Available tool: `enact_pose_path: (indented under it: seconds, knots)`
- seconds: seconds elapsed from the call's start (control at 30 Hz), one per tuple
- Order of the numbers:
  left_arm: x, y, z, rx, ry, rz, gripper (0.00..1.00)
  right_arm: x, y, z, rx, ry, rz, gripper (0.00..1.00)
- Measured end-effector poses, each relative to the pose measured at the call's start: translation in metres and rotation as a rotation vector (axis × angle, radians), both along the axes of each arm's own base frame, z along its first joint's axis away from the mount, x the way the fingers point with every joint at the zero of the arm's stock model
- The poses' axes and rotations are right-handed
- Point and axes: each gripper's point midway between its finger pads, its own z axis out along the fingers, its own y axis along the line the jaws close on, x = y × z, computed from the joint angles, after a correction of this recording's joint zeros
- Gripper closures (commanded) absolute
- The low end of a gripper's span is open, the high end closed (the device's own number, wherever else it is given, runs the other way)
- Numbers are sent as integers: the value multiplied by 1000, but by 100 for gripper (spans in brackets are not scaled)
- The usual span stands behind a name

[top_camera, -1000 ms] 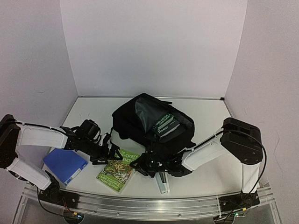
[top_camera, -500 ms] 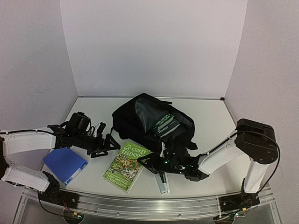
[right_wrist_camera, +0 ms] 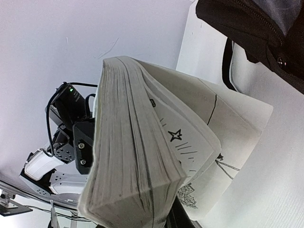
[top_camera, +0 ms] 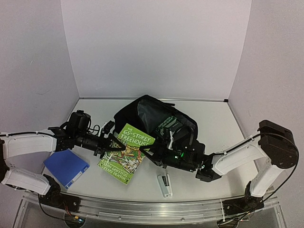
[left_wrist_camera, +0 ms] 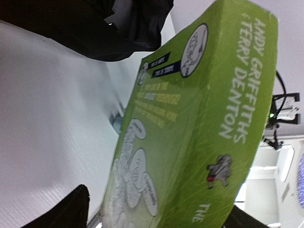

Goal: Pack the student bag
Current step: Pick up the book from the center of the board.

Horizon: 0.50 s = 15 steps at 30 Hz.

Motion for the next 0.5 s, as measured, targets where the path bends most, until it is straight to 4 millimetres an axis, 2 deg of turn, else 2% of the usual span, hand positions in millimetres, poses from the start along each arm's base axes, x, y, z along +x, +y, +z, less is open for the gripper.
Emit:
enact_pose_path:
  seconds: [0.13,0.2,0.23,0.27,0.33,0.4,0.5]
  knots:
    - [-6,-4,10,-49,-8,-47,64,0,-1,-1,-6,-7,-1,100]
    - [-7,-5,14,-66,-19,-60,84,1,-3,-3,-10,-6,-5,94]
    - [-7,-6,15,-74,-21,-66,92,3,-5,-4,-10,-5,-7,82]
    - [-7,-7,18,-85,-27,-72,98,3,-5,-5,-11,-5,-9,65]
    - [-8,-8,21,-97,-28,-75,100,4,-8,-6,-13,-4,-10,35]
    - [-8,-8,22,-103,-29,-79,100,6,-11,-4,-16,-10,-15,19]
    - [-7,-8,23,-106,-33,-76,100,12,-18,2,-33,-31,-32,7]
